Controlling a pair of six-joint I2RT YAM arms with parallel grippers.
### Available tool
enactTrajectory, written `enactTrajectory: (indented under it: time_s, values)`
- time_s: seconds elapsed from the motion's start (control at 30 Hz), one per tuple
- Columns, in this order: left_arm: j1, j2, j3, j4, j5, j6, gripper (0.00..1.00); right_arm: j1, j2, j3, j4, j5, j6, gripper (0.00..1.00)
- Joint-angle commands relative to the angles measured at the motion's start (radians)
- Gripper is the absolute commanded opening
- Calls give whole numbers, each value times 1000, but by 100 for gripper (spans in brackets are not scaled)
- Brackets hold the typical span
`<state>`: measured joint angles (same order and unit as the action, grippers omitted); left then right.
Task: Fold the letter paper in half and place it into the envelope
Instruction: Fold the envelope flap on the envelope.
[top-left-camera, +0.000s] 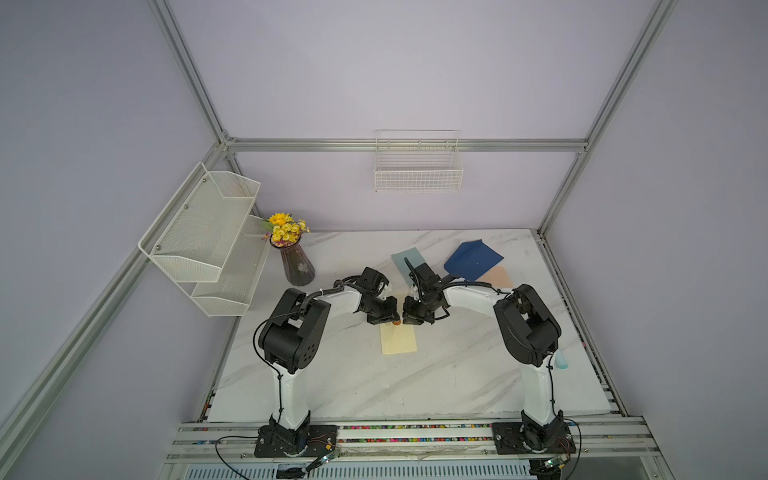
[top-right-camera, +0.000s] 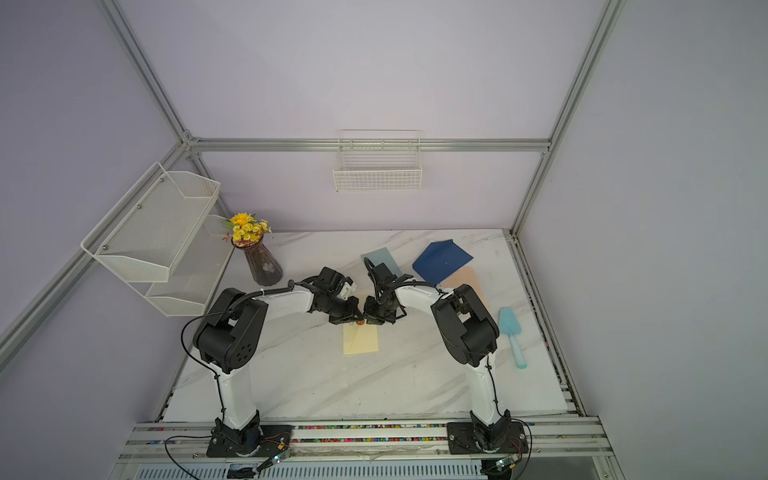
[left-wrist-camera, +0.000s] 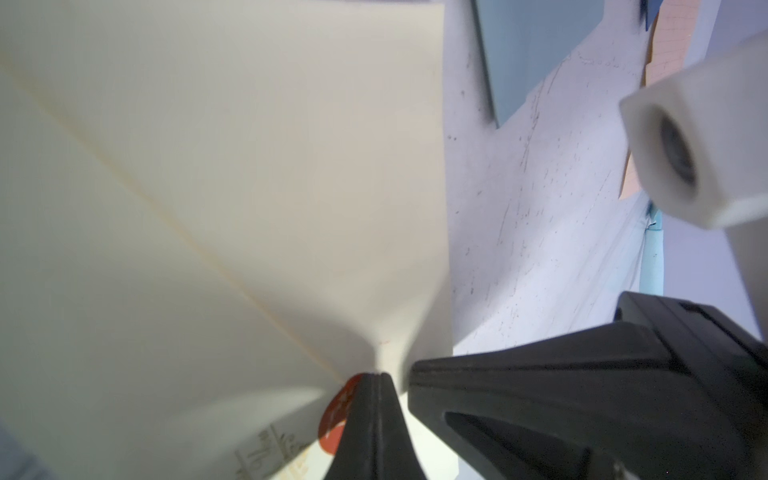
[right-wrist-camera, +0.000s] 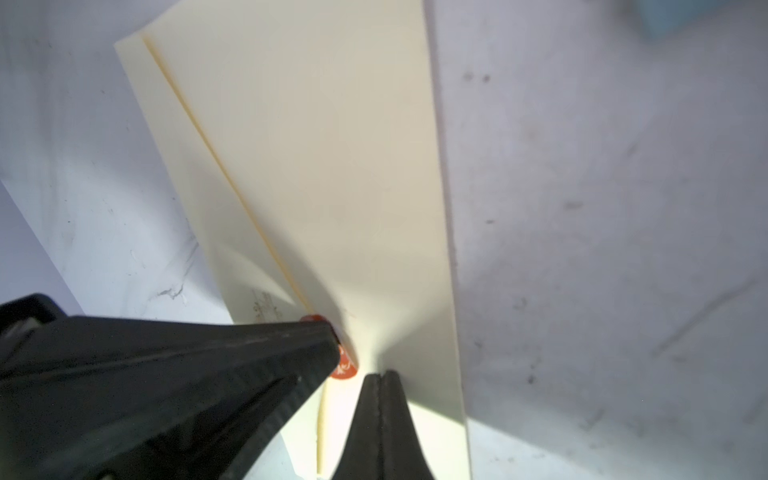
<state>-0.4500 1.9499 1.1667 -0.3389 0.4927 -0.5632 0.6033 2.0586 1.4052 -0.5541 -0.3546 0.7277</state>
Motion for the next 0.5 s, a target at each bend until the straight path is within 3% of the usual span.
enactTrajectory:
  time_s: [0.0, 0.47]
  values:
    - [-3, 40, -16, -103, -60, 34, 0, 0, -26, -40, -75, 84, -8, 0]
    - [-70, 59, -11, -90, -35, 14, 0, -6, 12, -54, -52, 42, 13, 0]
